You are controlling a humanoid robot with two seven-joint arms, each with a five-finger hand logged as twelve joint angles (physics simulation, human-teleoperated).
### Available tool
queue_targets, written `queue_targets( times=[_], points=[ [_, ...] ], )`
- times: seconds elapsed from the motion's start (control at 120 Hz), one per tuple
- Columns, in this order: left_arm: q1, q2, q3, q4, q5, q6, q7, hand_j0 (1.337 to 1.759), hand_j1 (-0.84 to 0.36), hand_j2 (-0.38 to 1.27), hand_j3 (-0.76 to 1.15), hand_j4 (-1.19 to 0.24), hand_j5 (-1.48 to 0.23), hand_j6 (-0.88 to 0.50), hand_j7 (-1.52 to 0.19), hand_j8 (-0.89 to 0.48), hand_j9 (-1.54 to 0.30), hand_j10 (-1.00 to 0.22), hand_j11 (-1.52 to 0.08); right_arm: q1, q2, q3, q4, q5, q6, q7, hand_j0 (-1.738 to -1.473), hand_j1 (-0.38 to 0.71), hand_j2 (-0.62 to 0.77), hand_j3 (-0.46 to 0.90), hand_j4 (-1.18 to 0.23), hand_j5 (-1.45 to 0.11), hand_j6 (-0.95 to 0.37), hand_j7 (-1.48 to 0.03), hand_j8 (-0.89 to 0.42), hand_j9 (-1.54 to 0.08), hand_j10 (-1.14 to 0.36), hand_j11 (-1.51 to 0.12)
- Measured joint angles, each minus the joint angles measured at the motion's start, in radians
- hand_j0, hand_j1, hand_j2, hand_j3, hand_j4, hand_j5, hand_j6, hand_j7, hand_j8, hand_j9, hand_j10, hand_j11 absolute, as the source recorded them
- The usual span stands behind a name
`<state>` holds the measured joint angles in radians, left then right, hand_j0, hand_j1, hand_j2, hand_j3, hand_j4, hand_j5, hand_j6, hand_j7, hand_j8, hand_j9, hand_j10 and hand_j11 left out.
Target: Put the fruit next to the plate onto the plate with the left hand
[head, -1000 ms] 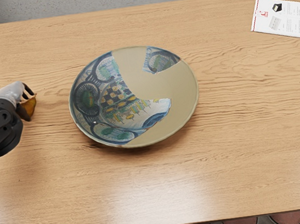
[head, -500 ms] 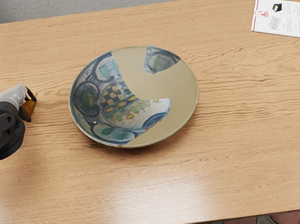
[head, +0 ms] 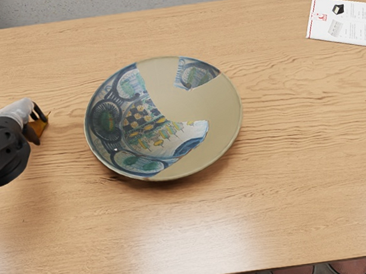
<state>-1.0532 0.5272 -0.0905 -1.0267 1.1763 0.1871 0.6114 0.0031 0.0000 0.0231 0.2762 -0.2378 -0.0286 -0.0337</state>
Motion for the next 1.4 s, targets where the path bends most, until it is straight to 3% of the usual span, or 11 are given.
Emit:
queue_targets(
  times=[0.108, 0.542, 0.967, 1.2, 1.4],
  points=[
    [-0.059, 0.006, 0.0, 0.0, -0.1, -0.056, 0.0, 1.656, -0.32, 0.27, 0.0, -0.6, -0.83, -0.33, -0.83, -0.48, -0.83, -0.63, -0.83, 0.0, 0.0, 0.0, 0.0, 0.0, 0.0, 0.0, -1.658, -0.35, 0.0, 0.0, 0.0, 0.0, 0.0, 0.0, 0.0, 0.0, 0.0, 0.0],
    [-0.172, 0.062, -0.013, 0.0, -0.439, -0.18, 0.0, 1.657, -0.34, 0.37, 0.0, -0.63, -0.86, -0.47, -0.85, -0.48, -0.84, -0.65, -0.84, 0.0, 0.0, 0.0, 0.0, 0.0, 0.0, 0.0, -1.658, -0.35, 0.0, 0.0, 0.0, 0.0, 0.0, 0.0, 0.0, 0.0, 0.0, 0.0],
    [-0.205, 0.103, -0.031, 0.006, -0.566, -0.27, -0.001, 1.658, -0.33, 0.43, 0.0, -0.64, -0.86, -0.55, -0.85, -0.53, -0.85, -0.65, -0.85, 0.0, 0.0, 0.0, 0.0, 0.0, 0.0, 0.0, -1.658, -0.35, 0.0, 0.0, 0.0, 0.0, 0.0, 0.0, 0.0, 0.0, 0.0, 0.0],
    [-0.212, 0.106, -0.04, 0.016, -0.589, -0.298, -0.001, 1.657, -0.37, 0.6, 0.0, -0.72, -0.95, -0.55, -0.94, -0.53, -0.95, -0.72, -0.95, 0.0, 0.0, 0.0, 0.0, 0.0, 0.0, 0.0, -1.658, -0.35, 0.0, 0.0, 0.0, 0.0, 0.0, 0.0, 0.0, 0.0, 0.0, 0.0],
    [-0.255, 0.134, -0.061, 0.018, -0.654, -0.383, -0.001, 1.657, -0.38, 0.64, 0.0, -0.74, -0.99, -0.56, -0.97, -0.53, -0.98, -0.75, -0.98, 0.0, 0.0, 0.0, 0.0, 0.0, 0.0, 0.0, -1.658, -0.35, 0.0, 0.0, 0.0, 0.0, 0.0, 0.0, 0.0, 0.0, 0.0, 0.0]
  ],
)
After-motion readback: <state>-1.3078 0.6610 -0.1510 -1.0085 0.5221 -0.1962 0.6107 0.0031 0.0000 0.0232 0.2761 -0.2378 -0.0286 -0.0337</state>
